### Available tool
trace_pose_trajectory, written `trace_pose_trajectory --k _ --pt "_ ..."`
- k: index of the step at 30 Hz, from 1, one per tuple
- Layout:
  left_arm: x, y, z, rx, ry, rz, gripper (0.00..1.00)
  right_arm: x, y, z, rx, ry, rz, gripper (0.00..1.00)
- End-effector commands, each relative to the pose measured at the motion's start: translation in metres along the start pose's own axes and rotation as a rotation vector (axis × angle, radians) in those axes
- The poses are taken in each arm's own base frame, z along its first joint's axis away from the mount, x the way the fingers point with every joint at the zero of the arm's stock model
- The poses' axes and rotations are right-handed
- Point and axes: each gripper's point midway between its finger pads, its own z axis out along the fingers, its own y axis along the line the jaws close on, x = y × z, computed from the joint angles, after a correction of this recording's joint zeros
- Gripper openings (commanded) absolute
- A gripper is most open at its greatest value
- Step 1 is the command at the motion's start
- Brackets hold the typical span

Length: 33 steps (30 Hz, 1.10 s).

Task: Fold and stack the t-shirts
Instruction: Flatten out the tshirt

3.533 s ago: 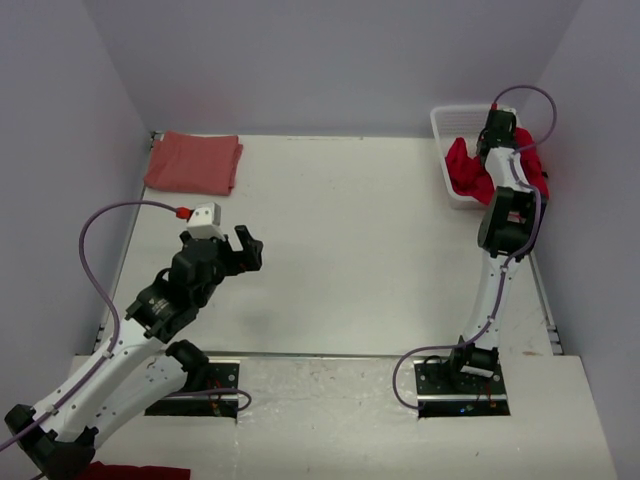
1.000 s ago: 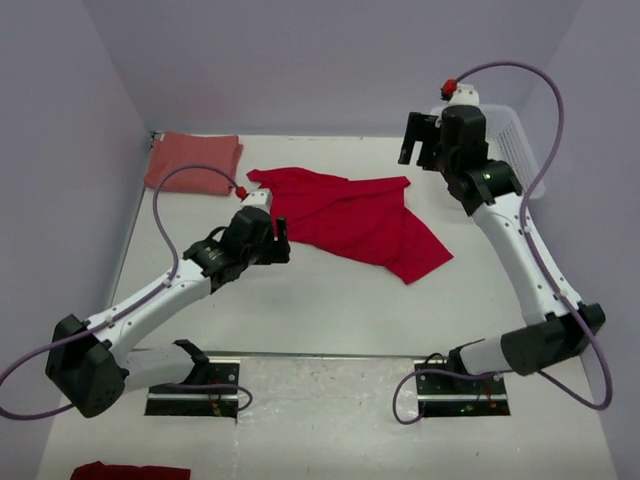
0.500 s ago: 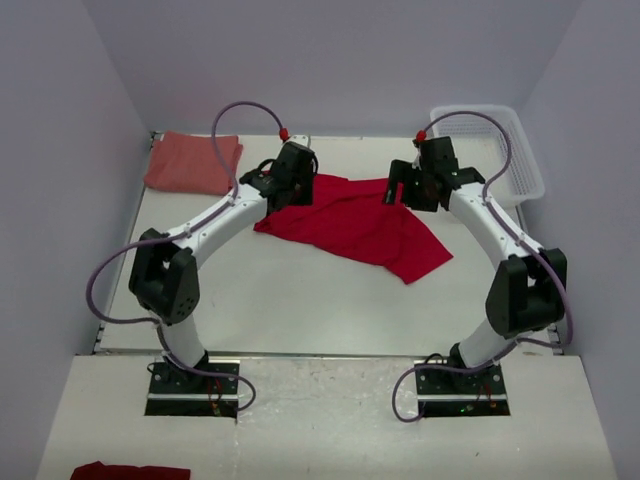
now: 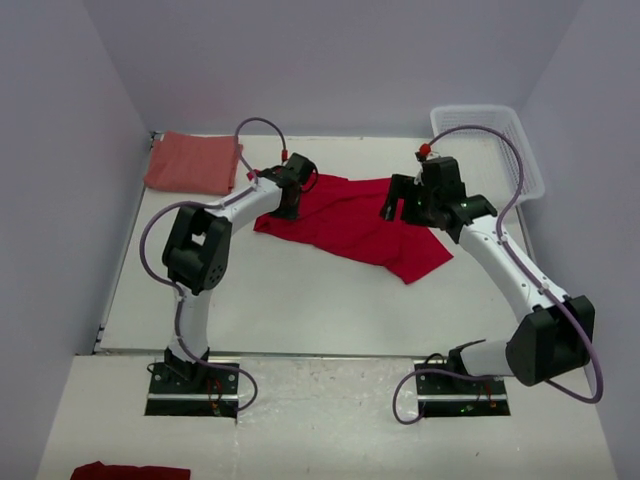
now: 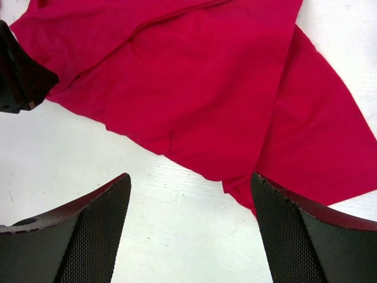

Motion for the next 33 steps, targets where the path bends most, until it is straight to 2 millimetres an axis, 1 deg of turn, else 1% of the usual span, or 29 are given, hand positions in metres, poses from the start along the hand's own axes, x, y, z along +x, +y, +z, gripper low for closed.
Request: trace_pose_trajectory --k 1,3,4,5,7,9,10,11,12,13,14,15,16,17,21,26,27,28,29,30,31,32,33 --pt "-0.021 -0.004 -0.005 0.011 -0.048 0.01 0.31 -0.006 0.003 0.005 -0.012 -0.029 0.012 0.83" --pt "-0.023 -0.011 -0.001 0.04 -0.052 0.001 0.34 -0.004 0.001 0.01 -0.004 -0.011 0.02 0.83" --pt "-0.022 -0.015 0.0 0.053 -0.05 -0.001 0.34 0.001 -0.001 0.015 0.006 0.011 0.023 0.83" --pt "-0.02 -0.023 0.003 0.092 -0.04 -0.002 0.36 0.003 -0.002 0.018 0.014 0.023 0.027 0.83" --pt "-0.023 -0.03 0.006 0.121 -0.047 -0.01 0.39 0.005 -0.007 0.022 0.038 0.036 0.031 0.84" --pt "-0.023 -0.037 0.016 0.134 -0.038 -0.006 0.41 0.018 -0.021 0.033 0.112 0.097 0.031 0.84" --pt "-0.022 -0.037 0.016 0.133 -0.037 -0.006 0.41 0.014 -0.023 0.033 0.129 0.081 0.029 0.84" --pt "-0.024 -0.04 0.021 0.133 -0.032 -0.005 0.41 0.025 -0.035 0.04 0.183 0.133 0.027 0.85" --pt "-0.026 -0.042 0.023 0.138 -0.033 -0.001 0.42 0.025 -0.041 0.043 0.221 0.141 0.025 0.85" --pt "-0.033 -0.044 0.023 0.143 -0.046 -0.004 0.42 0.027 -0.05 0.046 0.268 0.149 0.009 0.85" --pt "-0.032 -0.044 0.03 0.138 -0.038 -0.001 0.43 0.035 -0.057 0.051 0.298 0.186 0.003 0.85" --pt "-0.033 -0.044 0.031 0.135 -0.034 0.002 0.43 0.037 -0.058 0.054 0.304 0.198 -0.002 0.85" --pt "-0.039 -0.045 0.031 0.138 -0.043 -0.001 0.43 0.041 -0.059 0.056 0.303 0.214 -0.003 0.85" --pt "-0.037 -0.046 0.037 0.139 -0.03 0.001 0.43 0.045 -0.057 0.058 0.291 0.231 0.001 0.85" --pt "-0.038 -0.049 0.042 0.152 -0.023 0.0 0.42 0.06 -0.063 0.059 0.301 0.264 0.015 0.85" --pt "-0.033 -0.053 0.046 0.174 -0.006 -0.004 0.3 0.083 -0.067 0.057 0.303 0.33 0.03 0.84" --pt "-0.033 -0.053 0.046 0.175 -0.007 -0.005 0.28 0.094 -0.069 0.057 0.3 0.355 0.035 0.83" --pt "-0.031 -0.053 0.046 0.172 -0.005 -0.004 0.22 0.097 -0.07 0.056 0.299 0.355 0.038 0.82" --pt "-0.032 -0.052 0.046 0.171 -0.007 -0.006 0.17 0.108 -0.074 0.055 0.308 0.377 0.042 0.81" --pt "-0.031 -0.051 0.045 0.167 -0.006 -0.006 0.08 0.11 -0.074 0.056 0.303 0.375 0.051 0.79" --pt "-0.029 -0.051 0.046 0.166 -0.003 -0.006 0.04 0.115 -0.073 0.056 0.295 0.385 0.054 0.77" --pt "-0.029 -0.051 0.045 0.168 -0.004 -0.01 0.0 0.125 -0.074 0.056 0.291 0.405 0.054 0.75" --pt "-0.028 -0.051 0.045 0.169 -0.002 -0.011 0.0 0.127 -0.073 0.057 0.284 0.411 0.056 0.73"
